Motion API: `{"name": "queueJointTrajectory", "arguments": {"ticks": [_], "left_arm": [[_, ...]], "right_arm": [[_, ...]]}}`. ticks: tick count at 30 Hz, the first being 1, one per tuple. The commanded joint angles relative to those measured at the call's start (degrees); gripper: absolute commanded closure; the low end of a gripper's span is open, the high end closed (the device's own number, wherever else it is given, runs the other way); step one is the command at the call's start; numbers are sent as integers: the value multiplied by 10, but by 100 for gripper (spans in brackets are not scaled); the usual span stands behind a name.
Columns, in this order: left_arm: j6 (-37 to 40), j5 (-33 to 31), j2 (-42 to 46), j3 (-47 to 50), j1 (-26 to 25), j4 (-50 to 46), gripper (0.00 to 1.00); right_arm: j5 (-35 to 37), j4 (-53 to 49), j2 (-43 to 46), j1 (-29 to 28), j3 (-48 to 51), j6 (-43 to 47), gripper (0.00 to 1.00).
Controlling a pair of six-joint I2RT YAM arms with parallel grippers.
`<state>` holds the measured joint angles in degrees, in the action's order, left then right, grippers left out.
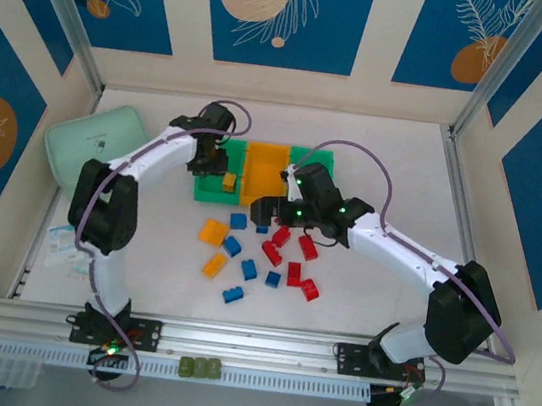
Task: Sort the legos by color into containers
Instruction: Place the lego in the container.
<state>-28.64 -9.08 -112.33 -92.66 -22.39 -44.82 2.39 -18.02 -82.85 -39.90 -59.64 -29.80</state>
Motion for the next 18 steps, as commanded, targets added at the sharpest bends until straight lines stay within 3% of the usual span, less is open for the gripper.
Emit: {"name": "queueJointTrajectory", "arguments": {"ticks": [1, 8, 18], "left_arm": [[17, -1, -9, -34, 6, -20, 56], [25, 2, 27, -28, 6, -39, 53], [-9, 65, 188, 141, -4, -24, 52]], "right_arm": [[-5, 2, -3, 5, -16, 8, 1], [-9, -6, -6, 2, -21, 15, 1], [-24, -48, -3, -13, -22, 10, 1]]}}
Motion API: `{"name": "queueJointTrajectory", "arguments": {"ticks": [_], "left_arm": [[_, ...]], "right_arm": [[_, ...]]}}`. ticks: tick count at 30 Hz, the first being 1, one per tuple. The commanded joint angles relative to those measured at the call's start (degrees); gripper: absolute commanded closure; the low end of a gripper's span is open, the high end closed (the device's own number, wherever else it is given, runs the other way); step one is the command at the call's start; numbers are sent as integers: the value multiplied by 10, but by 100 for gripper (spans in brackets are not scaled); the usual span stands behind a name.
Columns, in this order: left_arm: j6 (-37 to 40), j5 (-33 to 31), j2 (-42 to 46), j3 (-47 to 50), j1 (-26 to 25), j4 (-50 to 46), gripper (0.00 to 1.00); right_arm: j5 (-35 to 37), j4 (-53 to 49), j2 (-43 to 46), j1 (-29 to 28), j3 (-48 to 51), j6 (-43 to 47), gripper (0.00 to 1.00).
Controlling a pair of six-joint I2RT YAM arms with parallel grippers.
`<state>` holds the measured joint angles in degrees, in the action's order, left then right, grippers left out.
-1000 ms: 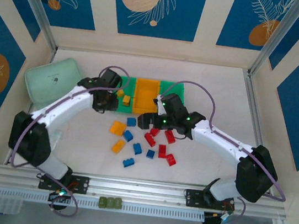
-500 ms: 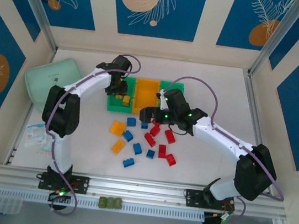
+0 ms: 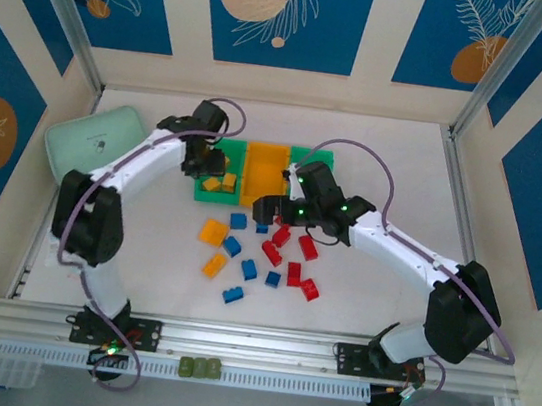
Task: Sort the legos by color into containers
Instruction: Place the lego in the container, then pick up the lego from the center of the table.
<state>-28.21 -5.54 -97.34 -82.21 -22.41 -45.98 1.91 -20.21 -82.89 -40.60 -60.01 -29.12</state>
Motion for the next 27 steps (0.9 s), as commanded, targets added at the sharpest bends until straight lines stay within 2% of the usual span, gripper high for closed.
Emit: {"name": "queueJointTrajectory", "arguments": {"ticks": [1, 7, 13, 22, 27], "left_arm": [[-17, 32, 54, 54, -8, -15, 52], [-31, 30, 117, 133, -44, -33, 51], [-43, 38, 138, 197, -79, -38, 48], [-41, 55, 121, 265, -98, -7, 46], [-42, 58, 96, 271, -104, 6, 45]], "right_arm": [[-23, -30, -4, -9, -19, 3, 1], [-21, -33, 0, -25, 3, -4, 1], [-19, -21, 5, -36, 35, -26, 1], [-10, -10, 14, -40, 54, -37, 1], [-9, -13, 10, -40, 50, -34, 1]]}}
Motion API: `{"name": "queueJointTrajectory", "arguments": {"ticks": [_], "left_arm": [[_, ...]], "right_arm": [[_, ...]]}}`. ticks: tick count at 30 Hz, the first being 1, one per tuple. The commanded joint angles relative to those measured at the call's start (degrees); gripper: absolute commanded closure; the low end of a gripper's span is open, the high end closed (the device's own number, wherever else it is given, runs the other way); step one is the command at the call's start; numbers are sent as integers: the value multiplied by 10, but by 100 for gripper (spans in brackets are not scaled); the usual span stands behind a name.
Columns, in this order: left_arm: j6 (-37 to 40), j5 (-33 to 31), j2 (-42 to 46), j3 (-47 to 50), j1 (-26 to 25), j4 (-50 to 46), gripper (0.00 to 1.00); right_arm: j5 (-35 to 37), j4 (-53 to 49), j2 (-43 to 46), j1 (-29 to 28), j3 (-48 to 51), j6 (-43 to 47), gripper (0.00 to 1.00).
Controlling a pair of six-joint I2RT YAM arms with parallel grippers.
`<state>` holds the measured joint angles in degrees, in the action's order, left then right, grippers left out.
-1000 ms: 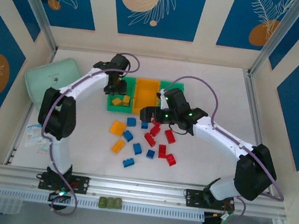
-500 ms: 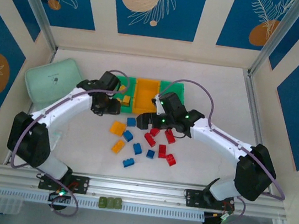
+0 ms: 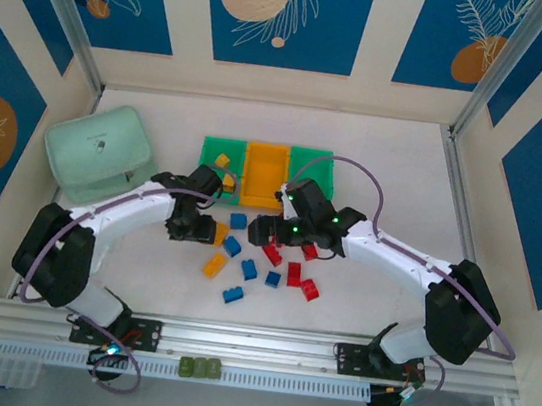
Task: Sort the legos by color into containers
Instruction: Pick up the lego from the center of the table.
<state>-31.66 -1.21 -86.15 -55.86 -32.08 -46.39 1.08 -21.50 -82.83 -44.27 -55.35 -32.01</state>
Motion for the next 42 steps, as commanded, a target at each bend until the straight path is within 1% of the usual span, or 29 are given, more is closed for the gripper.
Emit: {"name": "queueJointTrajectory", "arguments": {"ticks": [1, 6, 14, 19, 27, 32, 38, 42], "left_arm": [[-10, 20, -20, 7, -8, 14, 45], [-34, 53, -27, 20, -16, 64, 45], [-44, 61, -50, 13, -28, 92, 48], [-44, 57, -67, 1, -35, 92, 49], [-39, 45, -88, -24, -48, 87, 48], [-36, 12, -110, -50, -54, 64, 49], [-36, 4, -140, -65, -56, 63, 52], [-33, -8, -152, -77, -56, 55, 59]], "right_arm": [[-1, 0, 10, -3, 3, -5, 1], [1, 1, 10, -2, 4, -6, 1], [-3, 1, 9, 0, 5, -6, 1], [-3, 4, 8, 2, 6, -8, 1], [-4, 4, 9, 6, 9, -7, 1], [-6, 5, 11, 8, 10, -7, 1], [-8, 6, 12, 11, 11, -6, 1], [-8, 4, 13, 12, 14, -5, 1]]}}
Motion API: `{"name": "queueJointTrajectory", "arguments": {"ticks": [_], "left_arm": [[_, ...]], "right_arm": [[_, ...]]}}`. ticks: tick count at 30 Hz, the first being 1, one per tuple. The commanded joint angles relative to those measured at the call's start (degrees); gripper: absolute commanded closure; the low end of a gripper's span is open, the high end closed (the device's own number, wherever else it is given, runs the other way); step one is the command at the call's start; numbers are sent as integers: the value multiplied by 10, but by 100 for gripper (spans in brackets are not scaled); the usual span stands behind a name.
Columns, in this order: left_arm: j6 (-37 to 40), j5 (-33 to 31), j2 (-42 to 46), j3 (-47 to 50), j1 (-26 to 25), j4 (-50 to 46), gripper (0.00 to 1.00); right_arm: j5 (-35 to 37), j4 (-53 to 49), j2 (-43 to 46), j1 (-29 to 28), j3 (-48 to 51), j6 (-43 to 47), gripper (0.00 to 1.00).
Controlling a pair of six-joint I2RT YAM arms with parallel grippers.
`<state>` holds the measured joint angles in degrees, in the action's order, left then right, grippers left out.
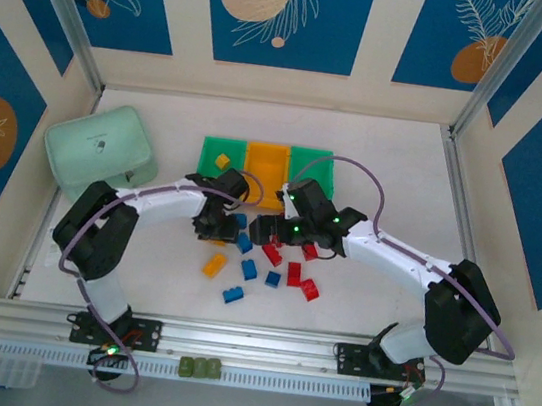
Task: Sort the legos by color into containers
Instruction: Pick up the lego from the center of the table.
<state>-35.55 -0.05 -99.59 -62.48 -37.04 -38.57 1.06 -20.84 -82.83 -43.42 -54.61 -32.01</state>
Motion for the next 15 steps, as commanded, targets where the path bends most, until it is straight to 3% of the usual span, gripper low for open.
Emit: {"name": "queueJointTrajectory", "arguments": {"ticks": [1, 7, 15], "left_arm": [[6, -21, -16, -13, -8, -25, 61], [2, -25, 13, -8, -7, -30, 68], [7, -63, 90, -20, -4, -81, 69]], "right_arm": [[-8, -3, 15, 4, 7, -4, 1], [-7, -1, 21, 10, 8, -2, 1], [-6, -16, 24, 9, -11, 14, 1]]}}
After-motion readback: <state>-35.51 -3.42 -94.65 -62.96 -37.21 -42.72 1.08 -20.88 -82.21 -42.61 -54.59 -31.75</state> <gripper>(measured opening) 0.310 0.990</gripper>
